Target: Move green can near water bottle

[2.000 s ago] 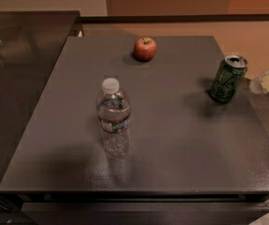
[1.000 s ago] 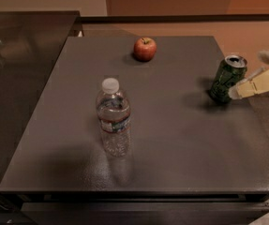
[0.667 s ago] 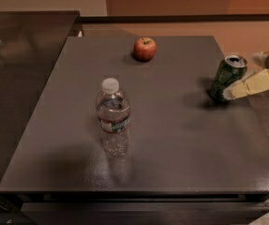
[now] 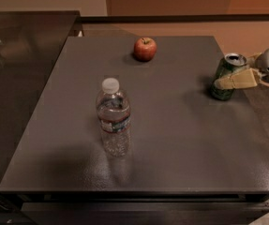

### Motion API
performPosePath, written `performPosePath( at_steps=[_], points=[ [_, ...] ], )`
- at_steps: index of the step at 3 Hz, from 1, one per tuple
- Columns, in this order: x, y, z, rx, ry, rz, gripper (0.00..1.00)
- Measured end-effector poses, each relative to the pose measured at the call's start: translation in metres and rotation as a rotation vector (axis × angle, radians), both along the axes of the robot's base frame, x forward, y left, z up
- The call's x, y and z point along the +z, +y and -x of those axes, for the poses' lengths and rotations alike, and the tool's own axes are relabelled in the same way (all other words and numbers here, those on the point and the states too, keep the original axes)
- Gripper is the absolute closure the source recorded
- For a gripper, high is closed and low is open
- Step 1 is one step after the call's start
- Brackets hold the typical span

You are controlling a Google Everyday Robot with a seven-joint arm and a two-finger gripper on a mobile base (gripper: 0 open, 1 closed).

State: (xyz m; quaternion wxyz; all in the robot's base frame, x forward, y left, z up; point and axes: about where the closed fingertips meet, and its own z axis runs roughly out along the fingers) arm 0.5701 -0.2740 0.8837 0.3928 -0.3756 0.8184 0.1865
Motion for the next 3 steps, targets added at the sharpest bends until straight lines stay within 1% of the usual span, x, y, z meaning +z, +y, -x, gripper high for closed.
performPosePath(
  at_steps=[1,2,3],
  points=[
    [-0.002,0.001,-0.007,0.004,-0.005,-0.008,0.63],
    [-0.022,0.002,-0.011,0.013,-0.002,-0.017,0.86],
    [-0.014,0.002,-0.011,0.013,-0.002,-0.017,1.00]
  ],
)
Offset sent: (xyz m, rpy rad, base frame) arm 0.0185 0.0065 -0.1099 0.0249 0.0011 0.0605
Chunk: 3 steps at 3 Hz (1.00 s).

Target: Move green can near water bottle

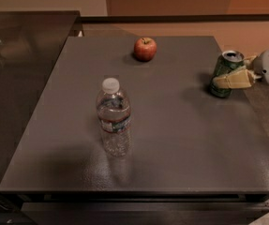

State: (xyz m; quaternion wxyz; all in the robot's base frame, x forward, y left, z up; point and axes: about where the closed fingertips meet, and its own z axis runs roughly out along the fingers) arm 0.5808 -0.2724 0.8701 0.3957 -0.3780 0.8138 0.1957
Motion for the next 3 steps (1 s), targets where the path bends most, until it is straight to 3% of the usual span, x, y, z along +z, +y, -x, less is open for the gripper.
performPosePath(
  at_steps=[3],
  points=[
    [-0.0006,0.0079,0.0044,0.029,-0.010,-0.009,1.00]
  ],
)
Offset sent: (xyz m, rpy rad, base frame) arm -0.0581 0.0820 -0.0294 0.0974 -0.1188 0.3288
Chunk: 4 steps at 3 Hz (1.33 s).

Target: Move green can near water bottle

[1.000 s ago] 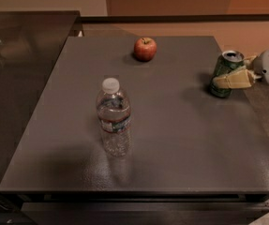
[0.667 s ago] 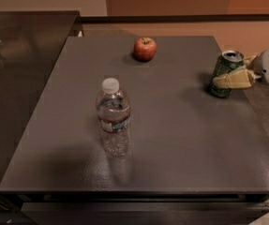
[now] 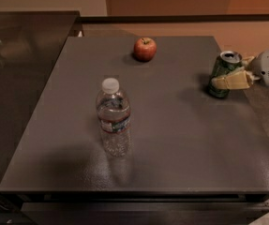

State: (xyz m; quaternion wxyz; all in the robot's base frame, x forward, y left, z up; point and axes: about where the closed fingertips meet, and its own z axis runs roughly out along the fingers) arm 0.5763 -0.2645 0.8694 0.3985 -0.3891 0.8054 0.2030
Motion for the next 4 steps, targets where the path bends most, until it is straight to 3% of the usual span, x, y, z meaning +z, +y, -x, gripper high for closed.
performPosePath(
  at_steps=[1,2,3,4],
  points=[
    [0.003,0.026,0.014,0.093,-0.045,-0.039,1.00],
    [0.021,0.074,0.045,0.277,-0.148,-0.128,1.00],
    [0.042,0.102,0.066,0.405,-0.238,-0.196,1.00],
    [0.053,0.124,0.082,0.510,-0.267,-0.214,1.00]
  ],
)
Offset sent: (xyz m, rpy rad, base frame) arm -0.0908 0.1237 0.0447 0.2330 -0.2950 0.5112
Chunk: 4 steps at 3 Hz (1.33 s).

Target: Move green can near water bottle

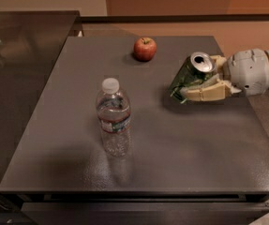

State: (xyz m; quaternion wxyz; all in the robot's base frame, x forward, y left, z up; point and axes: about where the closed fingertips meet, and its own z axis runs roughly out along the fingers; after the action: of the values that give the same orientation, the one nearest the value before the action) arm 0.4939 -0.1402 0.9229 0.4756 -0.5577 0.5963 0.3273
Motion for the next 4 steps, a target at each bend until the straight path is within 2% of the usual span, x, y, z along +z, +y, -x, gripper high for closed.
performPosePath(
  at_steps=[1,2,3,4],
  points=[
    [0.001,0.016,0.014,0.093,0.016,0.029,1.00],
    [-0.009,0.030,0.025,0.172,0.081,0.116,1.00],
    [-0.026,0.044,0.035,0.249,0.170,0.204,1.00],
    [-0.038,0.058,0.045,0.305,0.224,0.268,1.00]
  ],
)
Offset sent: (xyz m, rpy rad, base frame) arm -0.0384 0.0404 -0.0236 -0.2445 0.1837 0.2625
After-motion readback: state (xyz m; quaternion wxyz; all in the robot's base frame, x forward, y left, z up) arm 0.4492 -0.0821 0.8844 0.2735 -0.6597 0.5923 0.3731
